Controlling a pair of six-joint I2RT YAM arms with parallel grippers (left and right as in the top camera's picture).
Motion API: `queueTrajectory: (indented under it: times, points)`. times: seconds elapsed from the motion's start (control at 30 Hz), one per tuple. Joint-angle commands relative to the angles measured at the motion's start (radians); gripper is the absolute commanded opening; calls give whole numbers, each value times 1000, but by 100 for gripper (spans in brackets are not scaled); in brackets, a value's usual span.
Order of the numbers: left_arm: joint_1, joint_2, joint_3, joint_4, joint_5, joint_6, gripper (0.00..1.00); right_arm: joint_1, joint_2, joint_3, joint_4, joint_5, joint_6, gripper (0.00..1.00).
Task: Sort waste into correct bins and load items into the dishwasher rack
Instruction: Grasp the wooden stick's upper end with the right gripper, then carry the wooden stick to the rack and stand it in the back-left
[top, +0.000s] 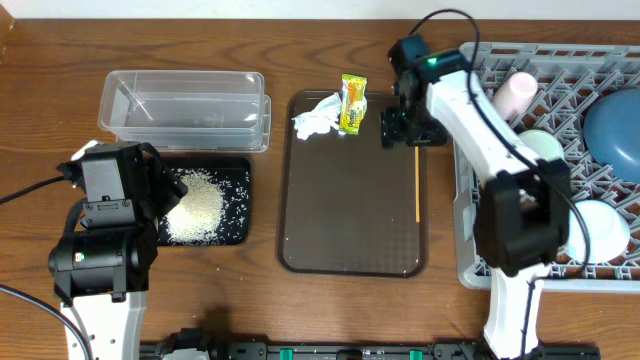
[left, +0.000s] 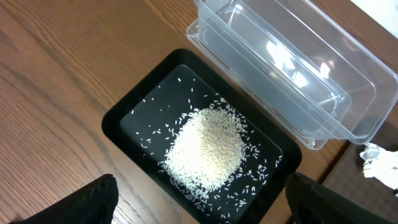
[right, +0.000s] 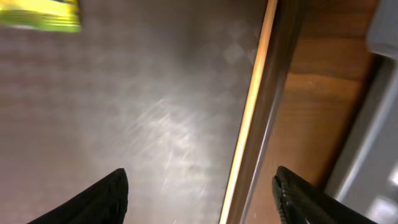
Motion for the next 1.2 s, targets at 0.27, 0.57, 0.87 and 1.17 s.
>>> queueTrajectory:
  times: [0.27,0.57,0.87,1.17]
  points:
    - [5,1,11,-1,-5,6,88,-2,120,21,18,39,43,68]
    - [5,1,11,-1,-5,6,88,-4,181,20,23,36,59,66]
    - [5,1,11,-1,-5,6,88,0,183,10,41,-5,60,49]
    - [5,1,11,-1,-5,6,88,2,182,32,14,-75,81,1]
